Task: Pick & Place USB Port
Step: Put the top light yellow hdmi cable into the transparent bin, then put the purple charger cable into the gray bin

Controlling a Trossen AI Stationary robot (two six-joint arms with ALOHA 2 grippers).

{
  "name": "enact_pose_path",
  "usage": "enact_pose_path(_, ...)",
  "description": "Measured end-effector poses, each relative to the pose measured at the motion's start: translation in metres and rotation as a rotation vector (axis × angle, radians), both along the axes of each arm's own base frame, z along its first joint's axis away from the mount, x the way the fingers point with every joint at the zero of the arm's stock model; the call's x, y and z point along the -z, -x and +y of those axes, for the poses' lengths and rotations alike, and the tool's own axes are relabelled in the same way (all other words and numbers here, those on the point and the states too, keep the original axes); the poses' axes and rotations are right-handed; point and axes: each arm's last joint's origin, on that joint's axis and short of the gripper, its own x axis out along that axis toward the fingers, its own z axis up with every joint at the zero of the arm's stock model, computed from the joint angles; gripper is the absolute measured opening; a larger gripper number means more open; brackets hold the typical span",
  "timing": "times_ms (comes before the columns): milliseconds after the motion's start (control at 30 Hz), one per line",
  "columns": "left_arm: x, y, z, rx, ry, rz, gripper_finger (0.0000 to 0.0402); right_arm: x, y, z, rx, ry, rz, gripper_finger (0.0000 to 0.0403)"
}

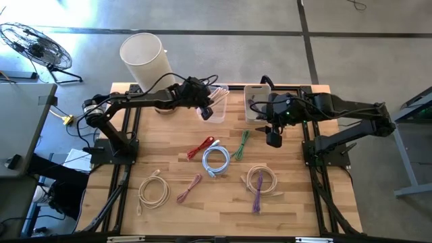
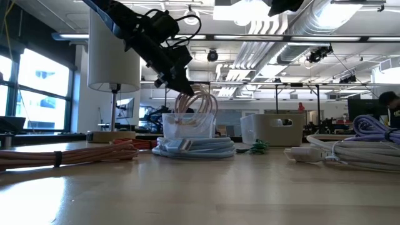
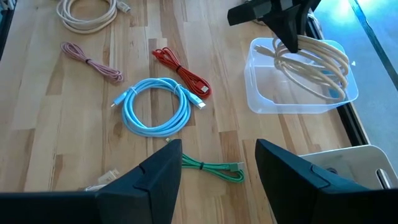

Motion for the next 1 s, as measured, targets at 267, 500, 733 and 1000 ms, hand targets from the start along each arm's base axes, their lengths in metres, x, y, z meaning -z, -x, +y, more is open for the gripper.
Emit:
enact_pose_path(267,0.0011,0.0017,0.0010,-0.056,-0.011,0.022,0.0012,0.0001,0.0001,0.0000,-0.001,0.001,0.002,0.0197)
enact_pose_path(500,0.0010,0.0011,0.0002,-0.022,0.001,0.015,0.0060,0.0005,0.0005,0.0000,-0.002,0.002,0.008,0.0197)
enact_pose_path(733,0.0016,0.0010,-0.0005,-0.002,0.012,0.017,0.0099,0.0005,0.0005,0.0000,-0.003,0.002,0.008,0.0197)
enact_pose_path(1000,-0.0062,-0.0047,-0.0008,0.093,-0.004,-0.083,0.0110,0.0004,0.0005,0.0001,-0.005,-0.001,0.008,0.0197)
